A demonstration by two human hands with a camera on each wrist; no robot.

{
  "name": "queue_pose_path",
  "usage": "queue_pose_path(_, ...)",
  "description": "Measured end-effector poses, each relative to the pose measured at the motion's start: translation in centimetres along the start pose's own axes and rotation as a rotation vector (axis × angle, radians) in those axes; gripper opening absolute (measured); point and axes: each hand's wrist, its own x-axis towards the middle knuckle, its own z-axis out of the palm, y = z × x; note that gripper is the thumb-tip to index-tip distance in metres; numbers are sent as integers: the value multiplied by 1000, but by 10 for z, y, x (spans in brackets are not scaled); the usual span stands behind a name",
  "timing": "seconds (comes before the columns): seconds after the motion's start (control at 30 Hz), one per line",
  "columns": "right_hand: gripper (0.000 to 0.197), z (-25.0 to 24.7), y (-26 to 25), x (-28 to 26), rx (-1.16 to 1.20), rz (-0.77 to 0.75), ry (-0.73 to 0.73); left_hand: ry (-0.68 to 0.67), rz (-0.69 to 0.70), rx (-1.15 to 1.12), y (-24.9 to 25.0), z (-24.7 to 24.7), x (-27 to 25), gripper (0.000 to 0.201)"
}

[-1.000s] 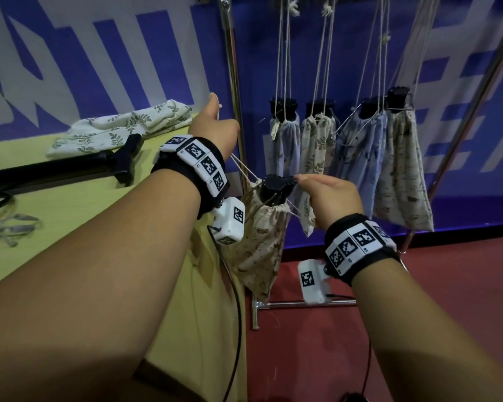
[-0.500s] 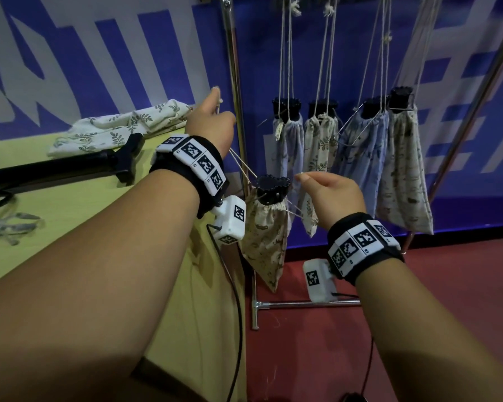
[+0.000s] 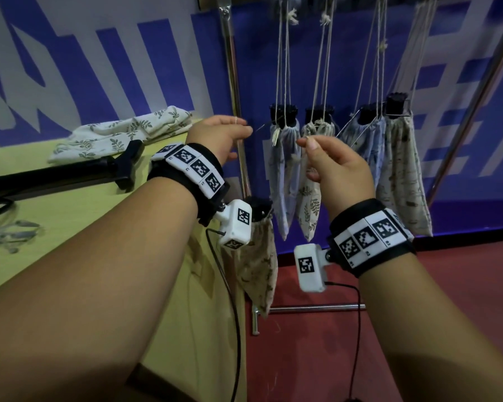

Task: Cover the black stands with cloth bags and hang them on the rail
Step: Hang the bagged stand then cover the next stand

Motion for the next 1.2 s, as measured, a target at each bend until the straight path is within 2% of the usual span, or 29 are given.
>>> queue_pose_path(0.2, 20, 1, 7, -1, 6, 66, 3, -105, -198, -20, 4, 14, -13, 10)
queue_pose_path(0.33, 18, 4, 7, 1, 120, 149, -52, -227, -265, 4, 4, 19, -21, 24)
queue_pose_path(0.43, 18, 4, 3, 1, 154, 196, -67, -359, -247, 22, 10, 24, -33, 23)
queue_pose_path(0.53, 19, 3, -3, 0, 110, 213, -62, -427, -200, 54, 13, 32, -45, 24)
queue_pose_path(0.73, 13, -10, -2, -4, -14, 198, -36, -404, -46, 306, 16, 42, -62, 14)
queue_pose_path(0.87, 15, -28, -16, -10, 121, 253, -27, -402, 21, 341, 31, 53, -77, 12)
queue_pose_path(0.97, 15, -39, -31, -12, 162, 297, -32, -468, -4, 293, 46, 58, -86, 15)
queue_pose_path(1.03, 17, -48, -47, -11, 225, 314, -27, -507, -34, 245, 65, 65, -96, 10)
queue_pose_path(1.1, 20, -56, -64, -7, 276, 314, -12, -503, -81, 171, 83, 71, -103, 4)
queue_pose_path(1.2, 14, -74, -94, -1, 329, 284, -25, -488, -143, 89, 108, 85, -111, 11)
